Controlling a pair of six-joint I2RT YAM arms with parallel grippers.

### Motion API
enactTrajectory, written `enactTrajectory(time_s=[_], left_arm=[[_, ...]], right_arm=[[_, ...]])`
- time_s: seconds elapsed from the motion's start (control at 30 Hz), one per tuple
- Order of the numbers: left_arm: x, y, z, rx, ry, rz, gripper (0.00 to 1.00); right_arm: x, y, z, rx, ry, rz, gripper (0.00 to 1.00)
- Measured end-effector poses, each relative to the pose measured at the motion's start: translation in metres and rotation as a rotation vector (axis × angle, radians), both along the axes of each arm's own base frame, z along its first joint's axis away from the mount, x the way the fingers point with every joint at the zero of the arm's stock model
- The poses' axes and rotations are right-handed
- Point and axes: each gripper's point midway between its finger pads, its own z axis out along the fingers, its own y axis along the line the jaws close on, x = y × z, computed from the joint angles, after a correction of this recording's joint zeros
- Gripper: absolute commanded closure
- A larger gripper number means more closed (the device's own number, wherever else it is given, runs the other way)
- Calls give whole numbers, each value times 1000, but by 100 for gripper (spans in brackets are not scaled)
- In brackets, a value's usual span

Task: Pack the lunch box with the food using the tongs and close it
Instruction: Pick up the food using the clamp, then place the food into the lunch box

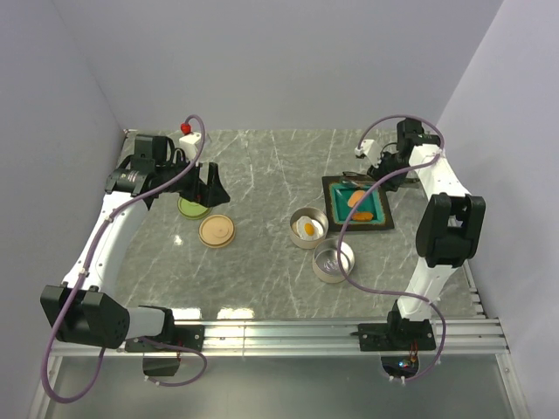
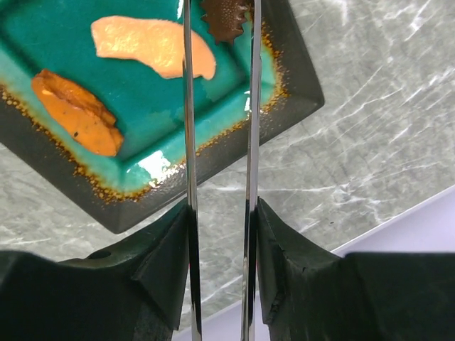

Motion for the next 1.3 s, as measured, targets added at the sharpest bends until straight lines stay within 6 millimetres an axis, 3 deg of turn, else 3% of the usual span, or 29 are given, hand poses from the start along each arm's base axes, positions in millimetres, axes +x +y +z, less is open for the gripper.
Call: enactTrajectory(time_s=[0.37,0.53,0.7,0.93,1.03,1.13,1.3], left_arm=[[0,0,0,0,2,0,1],[1,0,1,-1,0,1,1],[1,-1,3,-5,-5,0,1],[1,-1,3,-9,-5,2,1],[2,-1,4,-11,-6,4,1],[1,-2,5,-19,1,8,1],[-1,-3,8,-27,-5,7,0]], right_arm=[[-25,6,-6,35,64,-26,70],[-39,15,15,95,61,-49,72],[-59,26,52,152,25,-58,73],[-116,47,105,248,-13,-29,72],[-150,57,114,282,-13,-4,71],[-184,68,111,297,1,26,71],[-234,85,83,287,86,92,71]])
